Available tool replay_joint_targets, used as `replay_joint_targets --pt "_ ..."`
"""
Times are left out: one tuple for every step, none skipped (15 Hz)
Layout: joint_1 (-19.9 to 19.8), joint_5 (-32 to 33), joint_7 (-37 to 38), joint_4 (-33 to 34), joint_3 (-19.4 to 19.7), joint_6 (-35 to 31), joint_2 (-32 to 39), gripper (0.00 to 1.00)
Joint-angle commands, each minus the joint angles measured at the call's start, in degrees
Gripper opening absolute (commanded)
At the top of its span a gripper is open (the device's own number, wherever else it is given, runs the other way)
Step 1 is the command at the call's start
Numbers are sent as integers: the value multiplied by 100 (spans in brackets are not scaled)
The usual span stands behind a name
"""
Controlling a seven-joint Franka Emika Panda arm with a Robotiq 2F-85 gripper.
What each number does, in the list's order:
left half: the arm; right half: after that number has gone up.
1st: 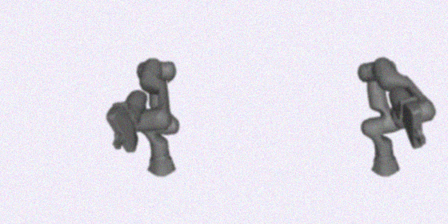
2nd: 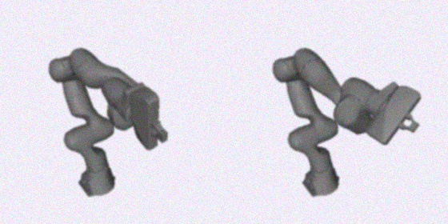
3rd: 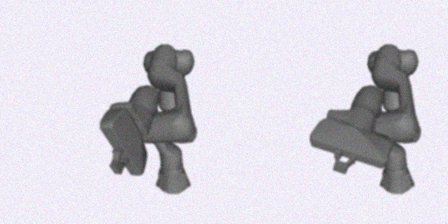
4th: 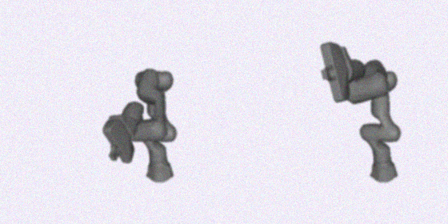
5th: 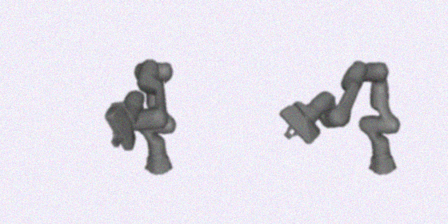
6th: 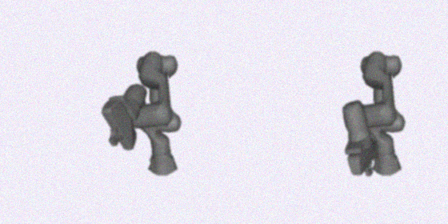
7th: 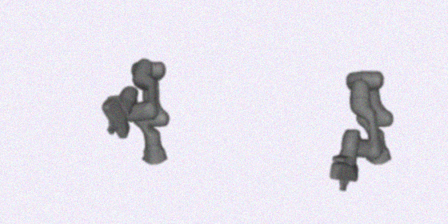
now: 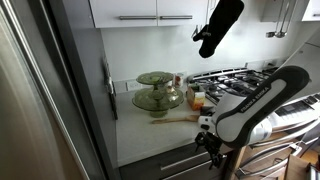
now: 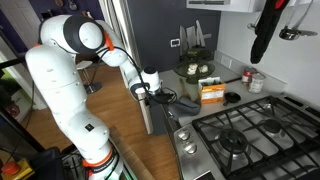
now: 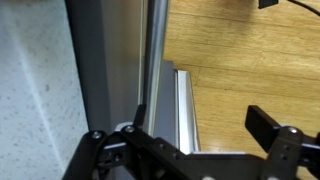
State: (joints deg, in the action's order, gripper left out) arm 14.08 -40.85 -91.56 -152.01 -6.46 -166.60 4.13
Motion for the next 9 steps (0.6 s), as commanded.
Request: replay_joint_targets --pt "55 137 418 0 38 -328 222 100" --pt "61 182 503 20 51 -357 268 100" --pt "69 226 586 36 64 -396 311 100" --pt "73 258 649 58 73 -409 352 100" --pt "77 288 715 85 83 -427 395 100" --pt "81 300 784 123 87 -460 442 100" --pt "83 320 835 149 92 -464 471 100" --pt "90 375 906 176 109 -474 510 100" --pt "99 428 974 189 126 -459 521 100"
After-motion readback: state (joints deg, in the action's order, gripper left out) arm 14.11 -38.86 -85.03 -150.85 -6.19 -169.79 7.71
